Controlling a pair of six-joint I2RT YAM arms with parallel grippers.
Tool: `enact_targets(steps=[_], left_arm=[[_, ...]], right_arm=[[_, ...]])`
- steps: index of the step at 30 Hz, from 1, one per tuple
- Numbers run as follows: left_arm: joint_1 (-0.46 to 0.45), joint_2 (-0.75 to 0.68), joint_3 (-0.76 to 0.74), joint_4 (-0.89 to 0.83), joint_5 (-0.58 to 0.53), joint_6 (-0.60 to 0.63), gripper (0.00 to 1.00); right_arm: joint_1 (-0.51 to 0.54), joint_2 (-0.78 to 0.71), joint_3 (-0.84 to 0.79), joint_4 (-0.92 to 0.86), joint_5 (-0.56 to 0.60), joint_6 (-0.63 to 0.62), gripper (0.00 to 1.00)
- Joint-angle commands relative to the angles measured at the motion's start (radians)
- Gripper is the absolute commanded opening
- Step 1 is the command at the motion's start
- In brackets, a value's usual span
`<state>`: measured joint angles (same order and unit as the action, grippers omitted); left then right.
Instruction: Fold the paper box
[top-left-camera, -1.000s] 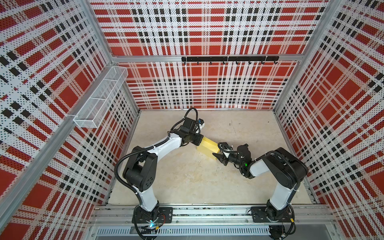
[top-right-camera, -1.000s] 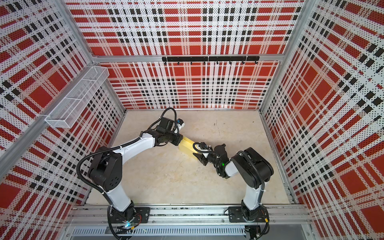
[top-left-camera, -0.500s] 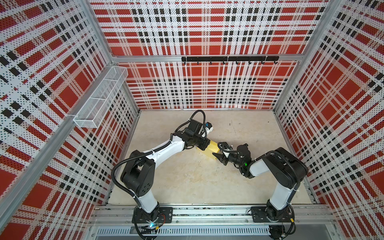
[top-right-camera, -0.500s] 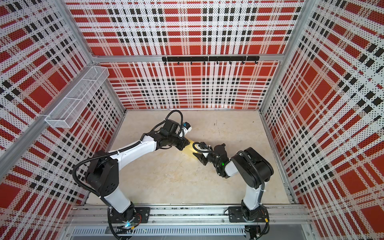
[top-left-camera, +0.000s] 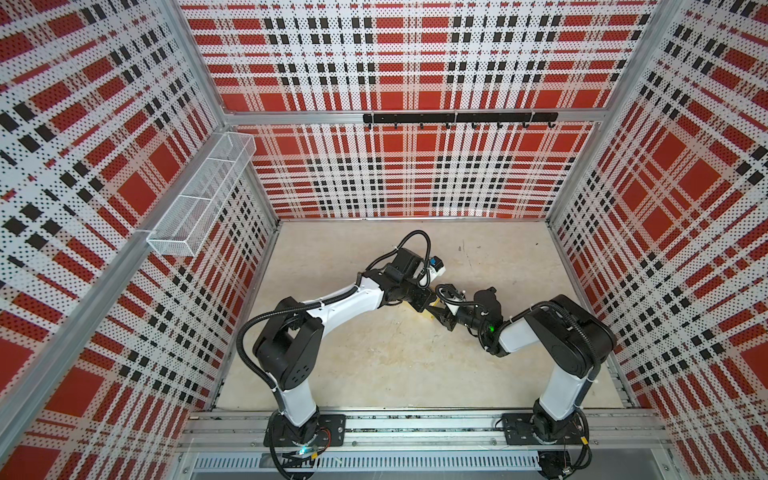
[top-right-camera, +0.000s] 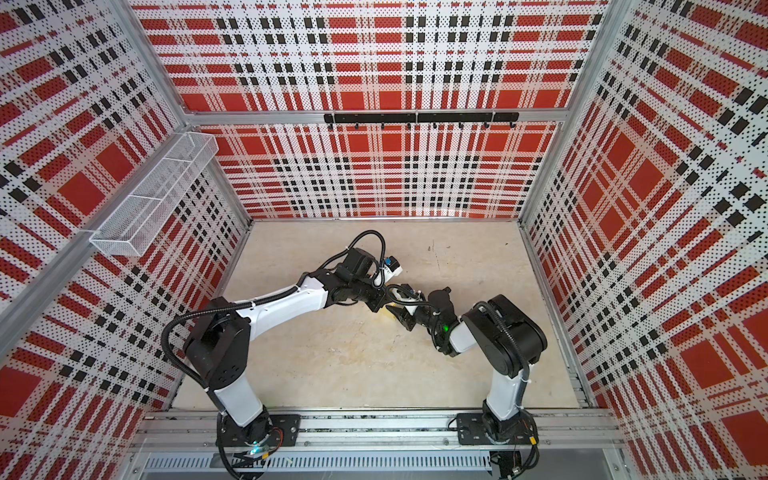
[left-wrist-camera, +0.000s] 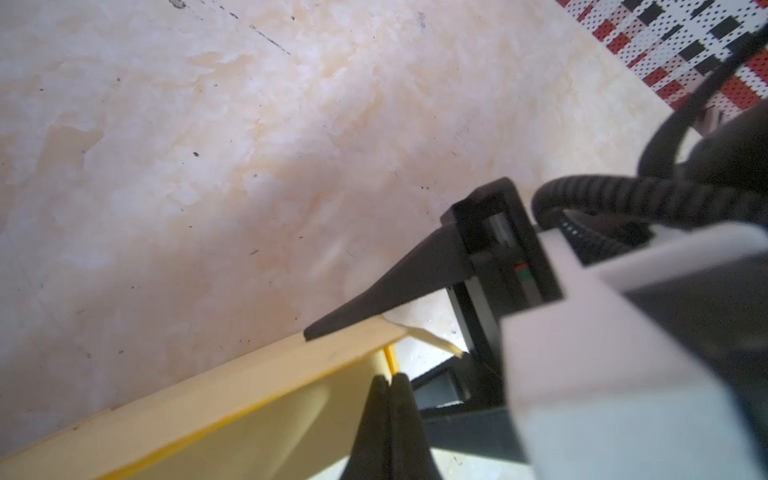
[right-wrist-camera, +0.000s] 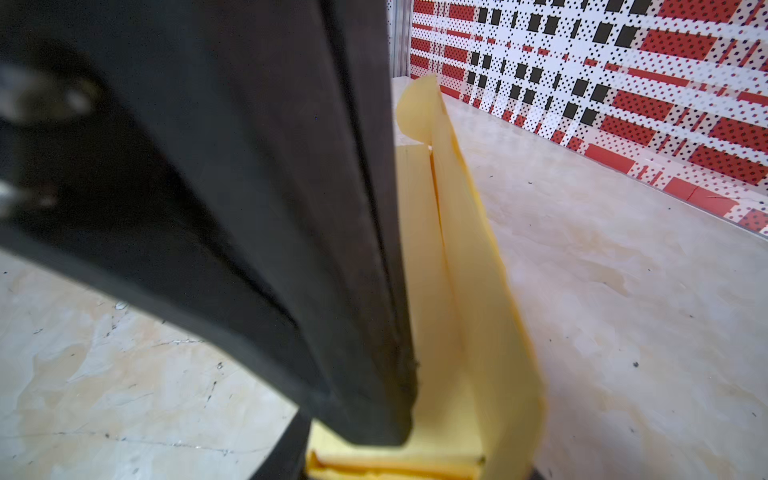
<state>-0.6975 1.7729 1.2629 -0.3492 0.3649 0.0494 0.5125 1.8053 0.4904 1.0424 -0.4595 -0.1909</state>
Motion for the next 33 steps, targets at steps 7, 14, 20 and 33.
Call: enact_targets(steps=[7, 14, 20, 33], left_arm=[[-0.018, 0.061, 0.026, 0.030, -0.092, 0.004, 0.01], [-0.047, 0.069, -0.019, 0.023, -0.105, 0.023, 0.00], [-0.040, 0.065, -0.023, 0.005, -0.108, 0.025, 0.00], [0.038, -0.131, 0.122, -0.165, 0.018, 0.043, 0.17]], right_arm=[[-0.003, 0.024, 0.006, 0.045, -0.005, -0.005, 0.37], [-0.003, 0.041, 0.011, 0.064, -0.007, 0.002, 0.37], [-0.003, 0.047, 0.010, 0.070, -0.005, 0.003, 0.37], [-0.003, 0.046, 0.006, 0.071, 0.001, -0.001, 0.37]])
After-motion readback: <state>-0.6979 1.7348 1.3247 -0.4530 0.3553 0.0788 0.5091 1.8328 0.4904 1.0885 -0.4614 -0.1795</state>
